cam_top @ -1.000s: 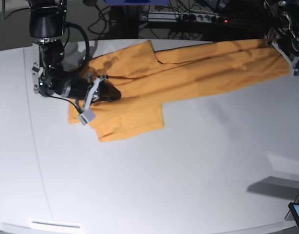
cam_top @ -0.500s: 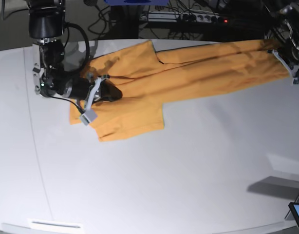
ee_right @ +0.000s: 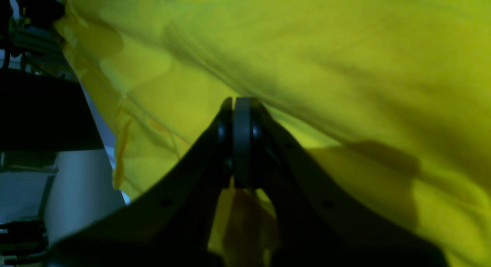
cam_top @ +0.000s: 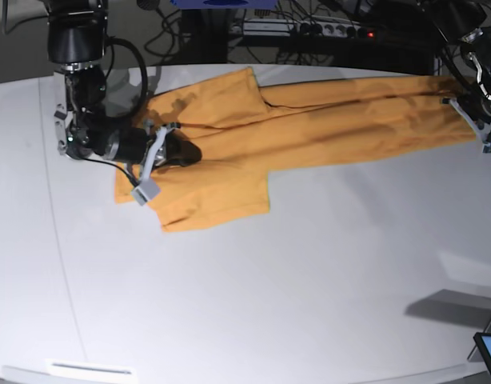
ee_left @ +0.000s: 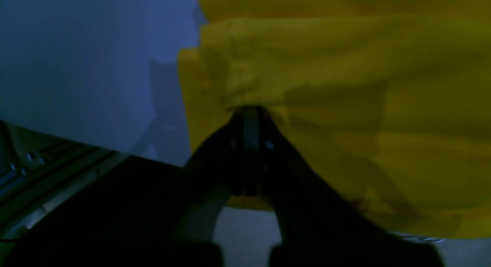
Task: Fold the T-shirt properly
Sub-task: 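Pull the strip with both grippers to straighten it lengthwise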
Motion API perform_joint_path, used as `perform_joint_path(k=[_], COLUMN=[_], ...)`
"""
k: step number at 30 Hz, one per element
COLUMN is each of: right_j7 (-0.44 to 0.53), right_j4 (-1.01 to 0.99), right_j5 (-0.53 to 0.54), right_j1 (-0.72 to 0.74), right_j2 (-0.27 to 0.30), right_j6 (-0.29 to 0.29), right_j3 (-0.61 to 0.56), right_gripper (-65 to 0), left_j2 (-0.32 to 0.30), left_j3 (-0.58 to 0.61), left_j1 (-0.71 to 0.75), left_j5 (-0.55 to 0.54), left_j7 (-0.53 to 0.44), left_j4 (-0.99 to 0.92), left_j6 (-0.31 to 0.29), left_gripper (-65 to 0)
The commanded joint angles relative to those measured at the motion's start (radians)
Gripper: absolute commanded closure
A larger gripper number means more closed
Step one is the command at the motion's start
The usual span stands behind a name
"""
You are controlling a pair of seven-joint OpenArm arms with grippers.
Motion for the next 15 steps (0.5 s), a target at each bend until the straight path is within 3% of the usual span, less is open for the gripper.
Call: perform_joint_path(k=[1, 8, 15], right_j7=[-0.040, -0.039, -0.036], right_j4=[-0.006, -0.006, -0.012], right_j5=[-0.095, -0.095, -0.095], right_j1=[-0.001, 0.031, 0.056], right_j2=[0.019, 0.054, 0.081], right_j6=[-0.031, -0.031, -0.031], right_j3=[0.015, 0.022, 0.023], right_gripper=[-0.7, -0.7, -0.7], left_j2=[-0.007, -0.003, 0.047], left_j3=[0.031, 0.112, 0.183], left_j1=[-0.016, -0.084, -0.184], left_j5=[-0.020, -0.008, 0.141], left_j7=[-0.005, -0.005, -0.005], left_j4=[0.001, -0.011, -0.019], left_j6=[-0.005, -0.002, 0.018], left_gripper=[0.0, 0.0, 0.0])
